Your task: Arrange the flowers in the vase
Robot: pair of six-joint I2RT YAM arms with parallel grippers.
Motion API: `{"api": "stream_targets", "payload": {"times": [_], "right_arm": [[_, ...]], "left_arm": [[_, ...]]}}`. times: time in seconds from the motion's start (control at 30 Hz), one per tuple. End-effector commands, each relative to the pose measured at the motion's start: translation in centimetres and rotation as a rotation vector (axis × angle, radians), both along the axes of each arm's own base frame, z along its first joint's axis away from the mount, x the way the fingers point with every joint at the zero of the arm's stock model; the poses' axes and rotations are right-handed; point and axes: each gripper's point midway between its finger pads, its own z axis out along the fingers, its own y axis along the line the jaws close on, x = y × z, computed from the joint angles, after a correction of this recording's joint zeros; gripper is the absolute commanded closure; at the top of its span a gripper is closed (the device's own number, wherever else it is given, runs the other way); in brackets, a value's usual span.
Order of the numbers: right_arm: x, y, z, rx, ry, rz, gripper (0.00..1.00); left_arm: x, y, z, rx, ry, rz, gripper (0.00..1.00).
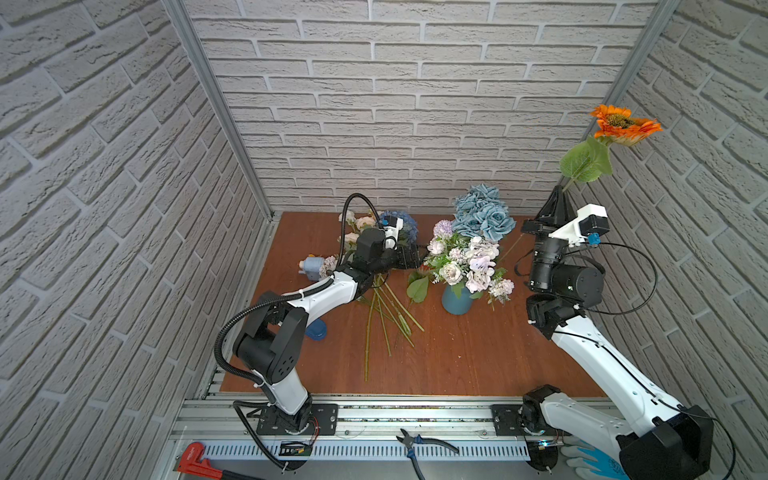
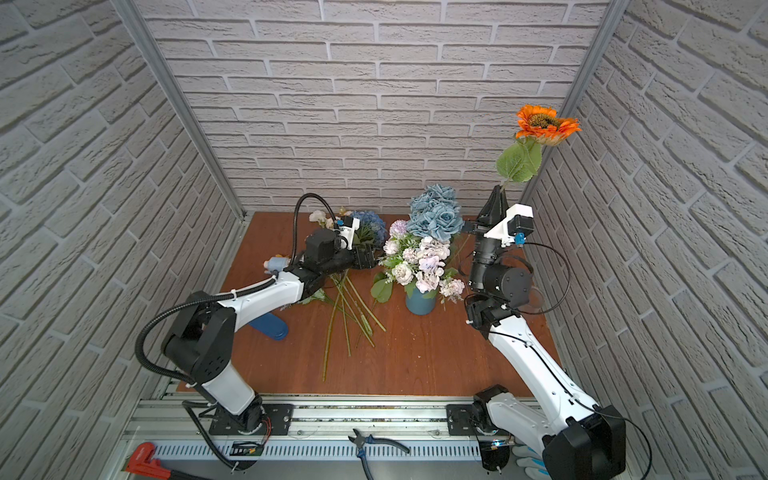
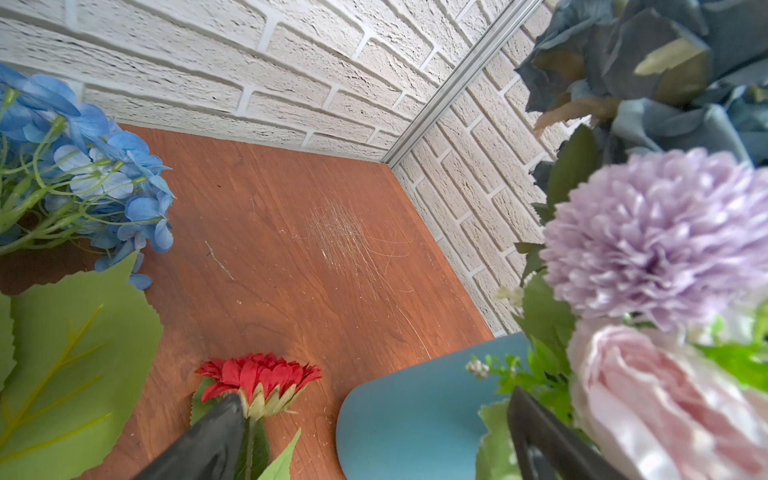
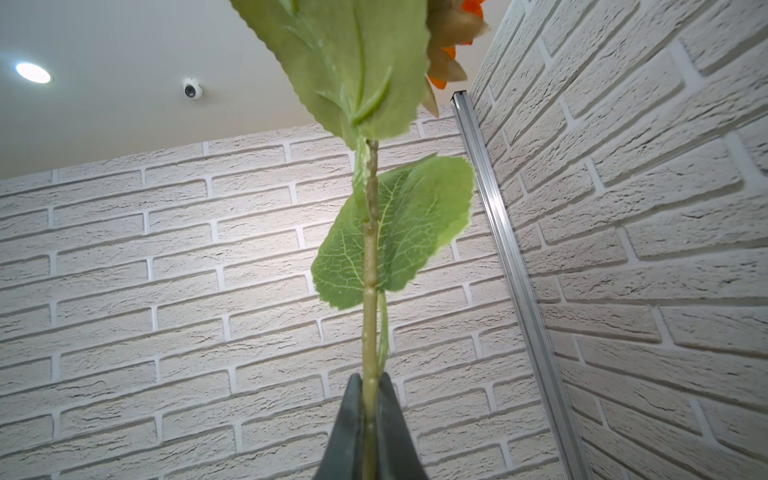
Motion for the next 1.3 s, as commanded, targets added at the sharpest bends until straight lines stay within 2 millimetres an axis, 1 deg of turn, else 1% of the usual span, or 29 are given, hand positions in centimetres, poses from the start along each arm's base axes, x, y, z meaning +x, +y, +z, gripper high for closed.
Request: {"api": "stream_targets", "payload": {"times": [0.0,0.1,0.23,0.47,0.53,0.6,0.67,0.77,0.83,0.9,1.03,1.17,1.27], "right_arm": [[-1.1,-0.5,1.3,0.009,-0.088,-0.023,0.94],[-0.4,-0.1,0.8,0.006,-0.087,-0.009,0.94],[0.8,0.3,-1.1,0.021,-0.04,0.016,0.94],[1.6,0.2,-4.3,0.047,0.002,0.023,0.94],[1.5,0.0,-4.7,0.055,-0.001,0.013,0.94],[0.9,-0.4,-4.0,0.05,-0.032,-0.013,0.94],[0.1,-0.5,-2.6,0.038,-0.064,-0.027,0.94],[-0.5,-0.3,-0.7,0.013,-0.101,-0.027,0.94],[-0.6,-0.3,0.0,0.007,-0.119,-0.028,0.94],[-0.6,-0.2,0.3,0.008,-0.129,-0.027,0.94],[-0.7,-0.3,0.2,0.029,-0.157,-0.024,0.94],[-0.8,-0.4,0.8,0.04,-0.183,-0.026,0.94],[0.1,0.0,0.6,0.04,-0.151,0.003,0.94]], "left_arm": [[-0.5,-0.1,2.7,-0.051,-0.075,-0.014,0.02],[-0.5,-0.1,2.7,-0.052,-0.075,-0.013,0.02],[-0.6,-0.1,2.8,-0.054,-0.077,-0.016,0.02],[-0.7,0.0,2.7,-0.053,-0.077,-0.013,0.02],[-0.8,0.0,2.7,-0.053,-0.076,-0.013,0.02],[-0.8,0.0,2.7,-0.052,-0.074,-0.015,0.02],[-0.9,0.1,2.8,-0.053,-0.076,-0.015,0.02],[-0.9,0.0,2.7,-0.052,-0.075,-0.016,0.02],[-0.8,0.1,2.7,-0.052,-0.075,-0.014,0.02],[-0.8,0.0,2.7,-0.053,-0.074,-0.016,0.02],[-1.0,0.0,2.6,-0.047,-0.07,-0.02,0.02],[-1.1,0.2,2.4,-0.038,-0.069,-0.02,0.02],[-1.0,0.2,2.2,-0.037,-0.066,-0.017,0.02]]}}
